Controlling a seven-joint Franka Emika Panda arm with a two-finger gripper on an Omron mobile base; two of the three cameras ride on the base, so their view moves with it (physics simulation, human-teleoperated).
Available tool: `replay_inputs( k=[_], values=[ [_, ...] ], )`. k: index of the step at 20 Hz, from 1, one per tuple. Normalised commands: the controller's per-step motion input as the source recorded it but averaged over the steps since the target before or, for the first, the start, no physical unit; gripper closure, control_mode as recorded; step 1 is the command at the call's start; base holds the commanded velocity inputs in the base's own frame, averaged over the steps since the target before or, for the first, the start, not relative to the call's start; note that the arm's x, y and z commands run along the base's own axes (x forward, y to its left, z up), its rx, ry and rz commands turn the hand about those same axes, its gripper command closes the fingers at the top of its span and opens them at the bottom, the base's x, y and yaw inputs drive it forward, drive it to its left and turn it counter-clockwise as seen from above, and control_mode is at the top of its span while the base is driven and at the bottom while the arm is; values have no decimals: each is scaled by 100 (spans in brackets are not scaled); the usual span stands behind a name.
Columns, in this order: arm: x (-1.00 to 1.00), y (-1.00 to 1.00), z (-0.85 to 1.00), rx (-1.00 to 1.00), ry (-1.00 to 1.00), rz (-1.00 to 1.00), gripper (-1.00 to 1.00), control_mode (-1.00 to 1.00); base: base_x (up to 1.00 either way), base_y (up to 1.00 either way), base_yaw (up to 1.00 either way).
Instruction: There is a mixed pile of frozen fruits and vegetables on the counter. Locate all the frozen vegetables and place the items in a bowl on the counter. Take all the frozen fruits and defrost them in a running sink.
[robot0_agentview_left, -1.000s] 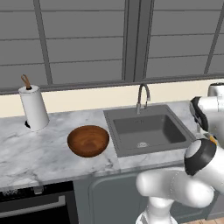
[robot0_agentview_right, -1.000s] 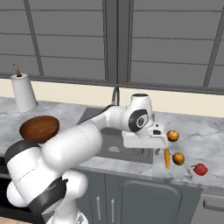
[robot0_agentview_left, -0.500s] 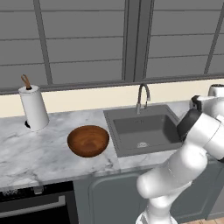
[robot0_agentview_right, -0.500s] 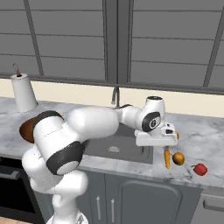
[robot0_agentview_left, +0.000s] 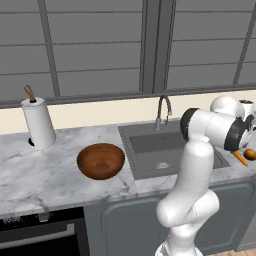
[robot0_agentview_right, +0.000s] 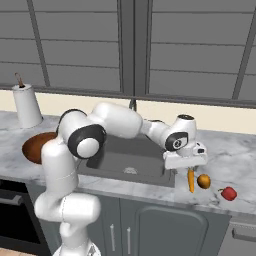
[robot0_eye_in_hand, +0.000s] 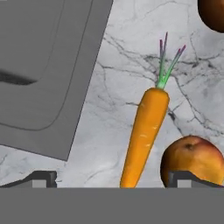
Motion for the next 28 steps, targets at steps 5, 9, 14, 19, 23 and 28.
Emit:
replay_inputs(
  k=[5,9,14,19,23,28],
  values=[
    [7,-22,-41,-2,0,-4,-100,-100,0,0,0],
    [25,2,-28,-2,-6,-3,-100,-100,0,0,0],
    [18,-7,-33,0,-11,0,-100,-100,0,0,0],
    [0,-7,-54,0,-6,3,-100,-100,0,0,0],
    [0,6,-60,0,-1,9,-100,-100,0,0,0],
    [-20,1,-61,0,-1,8,-100,-100,0,0,0]
  ],
)
